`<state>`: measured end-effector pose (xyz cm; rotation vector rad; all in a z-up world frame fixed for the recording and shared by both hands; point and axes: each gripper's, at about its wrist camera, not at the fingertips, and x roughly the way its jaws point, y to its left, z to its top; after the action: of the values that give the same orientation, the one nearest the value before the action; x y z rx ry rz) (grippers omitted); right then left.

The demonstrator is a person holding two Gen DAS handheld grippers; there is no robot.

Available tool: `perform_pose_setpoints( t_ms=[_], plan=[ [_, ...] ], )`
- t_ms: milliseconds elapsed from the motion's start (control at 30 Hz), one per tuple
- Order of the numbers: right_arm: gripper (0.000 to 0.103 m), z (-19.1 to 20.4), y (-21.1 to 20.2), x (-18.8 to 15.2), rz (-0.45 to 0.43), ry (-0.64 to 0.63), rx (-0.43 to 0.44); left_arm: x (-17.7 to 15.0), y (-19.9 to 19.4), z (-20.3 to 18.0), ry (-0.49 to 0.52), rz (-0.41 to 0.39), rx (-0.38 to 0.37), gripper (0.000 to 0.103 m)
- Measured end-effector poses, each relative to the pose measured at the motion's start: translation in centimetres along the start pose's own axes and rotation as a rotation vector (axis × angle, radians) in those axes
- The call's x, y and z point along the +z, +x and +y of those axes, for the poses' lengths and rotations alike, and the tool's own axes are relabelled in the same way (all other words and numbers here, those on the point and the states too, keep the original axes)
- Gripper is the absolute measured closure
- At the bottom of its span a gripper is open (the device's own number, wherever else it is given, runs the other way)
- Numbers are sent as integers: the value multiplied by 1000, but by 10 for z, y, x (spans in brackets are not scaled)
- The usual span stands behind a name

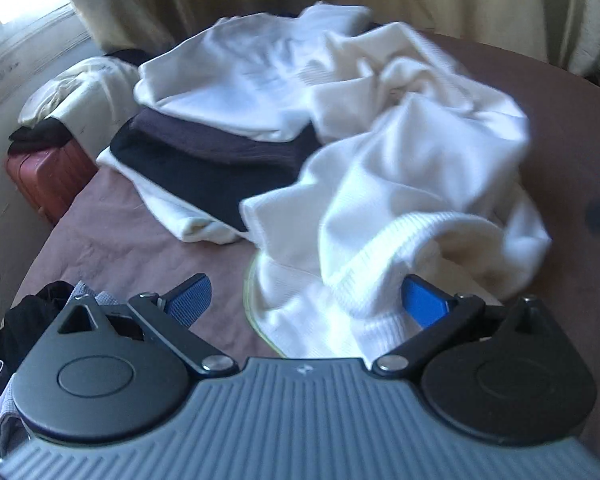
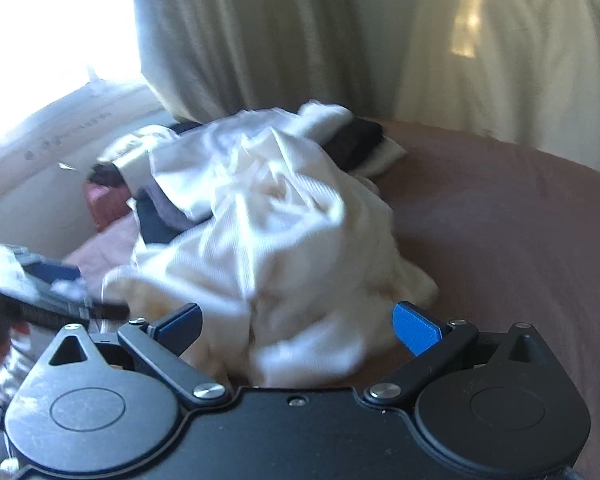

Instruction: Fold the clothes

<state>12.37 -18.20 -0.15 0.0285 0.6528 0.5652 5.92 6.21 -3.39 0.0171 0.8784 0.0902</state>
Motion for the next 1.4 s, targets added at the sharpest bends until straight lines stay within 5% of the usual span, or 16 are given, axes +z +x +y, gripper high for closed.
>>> perform_pose_setpoints(
  t_ms=[233, 333, 400, 467, 633, 733, 1033, 1133, 1300, 1400],
  plan=[
    [0, -42, 110, 35, 169, 185, 33, -16, 39, 12, -160, -29, -221, 0],
    [2, -50, 141, 26, 214, 269, 39, -22, 74, 12, -269, 37, -274, 0],
    [20, -40, 142, 17, 203, 243, 57, -28, 92, 10, -330, 75, -293, 0],
    [76, -24, 135, 8, 196, 150, 20, -31, 99, 2, -309, 102, -269, 6],
    [83, 6, 94, -4, 92, 1, -69, -26, 79, -3, -325, 86, -274, 63],
    [88, 17, 58, 3, -10, -27, -119, -27, 62, -8, -327, 38, -292, 81],
    [92, 12, -38, 25, -170, -82, -290, -25, -6, -39, -245, -123, -448, 83],
    [92, 5, -66, 18, -175, -100, -362, -18, -26, -50, -178, -114, -477, 83],
    [92, -19, -99, -7, -135, -58, -452, -21, -48, -74, -147, -127, -410, 83],
    [92, -35, -105, -28, -103, 3, -482, -33, -32, -78, -185, -50, -444, 83]
  ],
)
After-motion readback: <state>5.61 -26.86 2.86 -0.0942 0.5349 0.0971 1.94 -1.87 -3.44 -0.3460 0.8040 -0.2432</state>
